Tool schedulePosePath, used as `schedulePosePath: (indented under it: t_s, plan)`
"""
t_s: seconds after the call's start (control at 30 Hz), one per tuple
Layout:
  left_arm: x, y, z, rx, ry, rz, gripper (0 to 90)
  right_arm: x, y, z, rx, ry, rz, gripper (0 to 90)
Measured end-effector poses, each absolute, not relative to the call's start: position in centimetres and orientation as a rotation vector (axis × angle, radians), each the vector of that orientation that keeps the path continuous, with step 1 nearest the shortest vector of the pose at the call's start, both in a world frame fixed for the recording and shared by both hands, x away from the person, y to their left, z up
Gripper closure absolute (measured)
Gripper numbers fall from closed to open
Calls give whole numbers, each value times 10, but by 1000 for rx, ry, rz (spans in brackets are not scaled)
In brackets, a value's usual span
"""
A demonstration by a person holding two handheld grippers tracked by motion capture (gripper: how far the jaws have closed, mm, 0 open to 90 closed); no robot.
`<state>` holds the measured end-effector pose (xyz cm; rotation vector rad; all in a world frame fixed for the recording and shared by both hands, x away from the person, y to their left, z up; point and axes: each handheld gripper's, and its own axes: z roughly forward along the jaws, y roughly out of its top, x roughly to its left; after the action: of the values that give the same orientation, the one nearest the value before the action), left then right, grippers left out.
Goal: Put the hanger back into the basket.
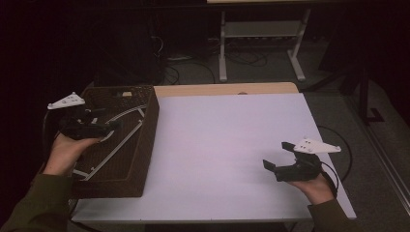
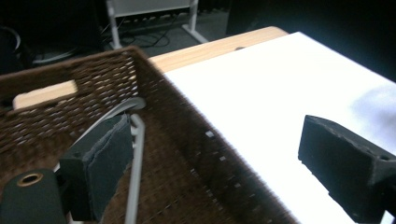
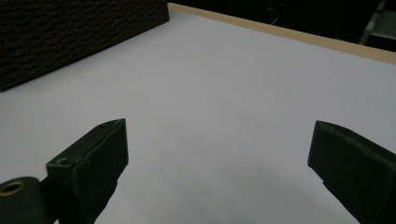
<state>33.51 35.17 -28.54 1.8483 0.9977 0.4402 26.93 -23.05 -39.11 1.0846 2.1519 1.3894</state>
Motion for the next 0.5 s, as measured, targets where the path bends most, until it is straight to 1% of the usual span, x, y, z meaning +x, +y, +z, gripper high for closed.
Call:
schedulePosePath:
  t_s: [0.5]
  plan:
    - [320,303,-292,1769,846,389,95,270,-234,-383,1061,2123,1430,36]
